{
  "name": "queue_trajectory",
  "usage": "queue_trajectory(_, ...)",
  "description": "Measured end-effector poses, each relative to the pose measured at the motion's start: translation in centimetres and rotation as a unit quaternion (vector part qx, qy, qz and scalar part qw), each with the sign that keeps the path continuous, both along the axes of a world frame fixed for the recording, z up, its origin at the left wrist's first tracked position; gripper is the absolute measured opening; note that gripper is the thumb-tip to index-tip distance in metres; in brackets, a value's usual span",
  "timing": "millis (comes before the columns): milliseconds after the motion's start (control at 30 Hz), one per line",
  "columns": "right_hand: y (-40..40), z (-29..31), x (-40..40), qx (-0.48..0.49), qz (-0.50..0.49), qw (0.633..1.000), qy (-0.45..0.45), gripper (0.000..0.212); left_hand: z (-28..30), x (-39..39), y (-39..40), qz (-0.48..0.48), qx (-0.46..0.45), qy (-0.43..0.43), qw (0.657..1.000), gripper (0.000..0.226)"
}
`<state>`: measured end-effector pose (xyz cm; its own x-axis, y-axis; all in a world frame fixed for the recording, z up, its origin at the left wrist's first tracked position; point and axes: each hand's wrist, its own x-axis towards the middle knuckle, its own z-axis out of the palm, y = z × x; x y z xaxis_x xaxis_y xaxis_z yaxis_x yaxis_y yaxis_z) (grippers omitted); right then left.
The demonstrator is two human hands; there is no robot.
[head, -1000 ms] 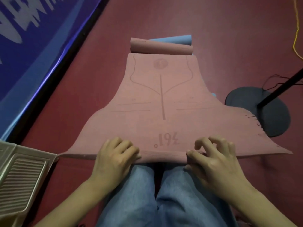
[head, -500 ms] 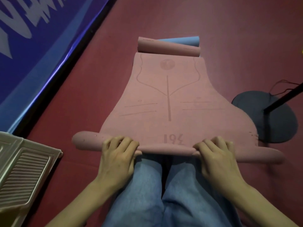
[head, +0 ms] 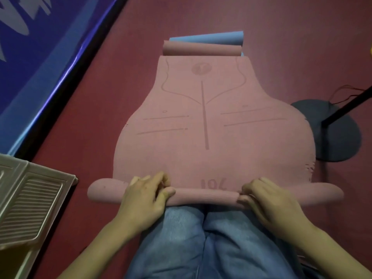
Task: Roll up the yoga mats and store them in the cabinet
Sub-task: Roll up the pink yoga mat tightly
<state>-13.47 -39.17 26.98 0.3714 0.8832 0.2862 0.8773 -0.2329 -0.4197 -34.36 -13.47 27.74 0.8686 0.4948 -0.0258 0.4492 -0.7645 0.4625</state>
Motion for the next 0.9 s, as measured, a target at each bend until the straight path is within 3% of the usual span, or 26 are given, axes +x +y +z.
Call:
queue_trajectory(133,-0.9,0.8,-0.1,0.002,0.051,0.998,-0.031,0.03,-0.2,-0.2,-0.1,0.021,0.019,-0.021,0.999,0.028)
queue_trajectory(267,-1.1,1.2,-0.8,0.001,-0.02,0.991,-0.135,0.038,-0.6,-0.4,-0.2,0.027,0.042,-0.074,0.996,0.026)
queue_trajectory(433,-0.4,1.7,-1.7,-0.052,-0.027,0.983,-0.172,0.035,-0.6,-0.9,-1.3,-0.038,0.155,-0.09,0.983,0.031)
queue_trajectory(700,0.6,1.4,-2.6,-0.058,-0.096,0.976,-0.184,0.027,-0.5,-1.6,-1.5,-0.06,0.229,-0.065,0.969,0.04)
queue_trajectory(900,1.5,0.3,-1.1,-0.046,-0.141,0.981,-0.127,0.027,-1.2,0.4,-0.8,-0.021,0.176,-0.078,0.981,0.036)
